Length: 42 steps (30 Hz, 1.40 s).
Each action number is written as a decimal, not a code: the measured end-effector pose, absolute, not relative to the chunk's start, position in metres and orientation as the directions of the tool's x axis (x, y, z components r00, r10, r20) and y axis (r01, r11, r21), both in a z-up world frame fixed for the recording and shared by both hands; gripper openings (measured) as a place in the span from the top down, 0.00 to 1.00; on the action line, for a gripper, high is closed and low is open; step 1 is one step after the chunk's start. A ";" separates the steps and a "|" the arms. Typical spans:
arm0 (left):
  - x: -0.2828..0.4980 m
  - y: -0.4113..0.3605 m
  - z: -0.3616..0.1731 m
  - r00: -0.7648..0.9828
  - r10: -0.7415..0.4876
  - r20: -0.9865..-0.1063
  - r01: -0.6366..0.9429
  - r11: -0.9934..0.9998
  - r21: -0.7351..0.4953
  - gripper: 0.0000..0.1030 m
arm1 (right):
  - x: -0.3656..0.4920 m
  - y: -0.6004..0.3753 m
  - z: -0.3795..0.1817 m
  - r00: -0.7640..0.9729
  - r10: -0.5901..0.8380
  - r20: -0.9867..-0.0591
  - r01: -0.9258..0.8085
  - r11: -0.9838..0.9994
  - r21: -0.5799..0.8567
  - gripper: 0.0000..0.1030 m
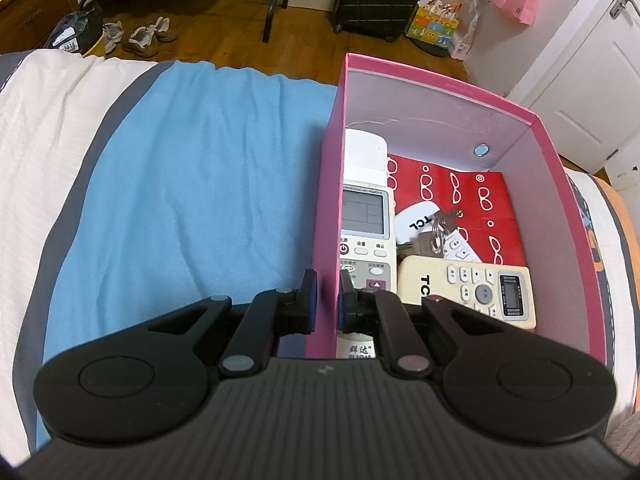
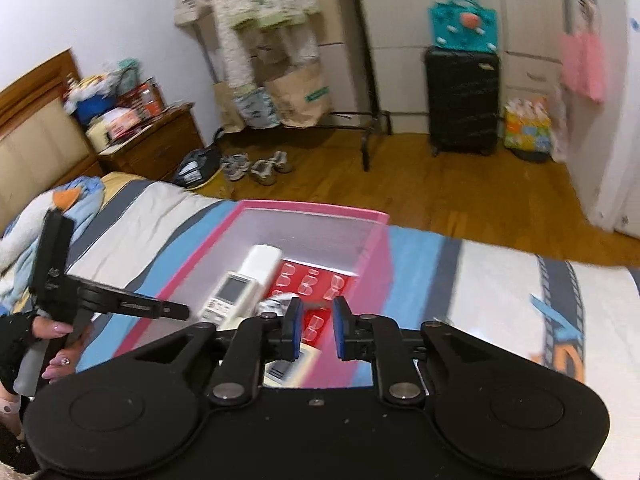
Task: Organize rigid objects
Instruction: 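Carry the key ring into the pink box and release it, then return the right tool to the bed and grasp the white fob remote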
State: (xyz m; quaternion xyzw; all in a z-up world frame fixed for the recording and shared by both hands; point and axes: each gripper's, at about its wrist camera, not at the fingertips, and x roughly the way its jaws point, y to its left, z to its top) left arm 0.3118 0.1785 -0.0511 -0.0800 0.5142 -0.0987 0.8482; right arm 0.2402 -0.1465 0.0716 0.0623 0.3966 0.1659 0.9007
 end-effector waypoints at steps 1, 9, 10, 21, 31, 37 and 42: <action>0.312 0.178 -0.052 0.449 -0.247 -0.859 0.083 0.968 -0.235 0.91 | 0.241 -0.153 0.068 0.624 0.351 -0.698 -0.234 0.936 0.262 0.81; 0.312 0.177 -0.052 0.446 -0.243 -0.862 0.078 0.969 -0.233 0.91 | 0.256 -0.196 0.019 0.561 0.327 -0.761 -0.076 0.935 0.346 0.59; 0.313 0.177 -0.052 0.445 -0.245 -0.862 0.076 0.969 -0.236 0.91 | 0.260 -0.200 0.008 0.552 0.316 -0.772 -0.049 0.936 0.348 0.55; 0.313 0.178 -0.053 0.441 -0.242 -0.864 0.074 0.969 -0.234 0.91 | 0.295 -0.230 -0.073 0.564 0.180 -0.806 0.153 0.936 0.317 0.46; 0.314 0.181 -0.052 0.447 -0.256 -0.857 0.076 0.966 -0.249 0.91 | 0.303 -0.191 -0.081 0.605 0.049 -0.795 0.100 0.985 0.137 0.28; 0.314 0.179 -0.053 0.440 -0.247 -0.864 0.078 0.968 -0.237 0.91 | 0.300 -0.193 -0.078 0.605 0.055 -0.794 0.078 0.989 0.128 0.30; 0.315 0.177 -0.054 0.441 -0.239 -0.865 0.066 0.970 -0.235 0.91 | 0.281 -0.198 -0.070 0.552 0.060 -0.832 0.054 0.993 0.108 0.56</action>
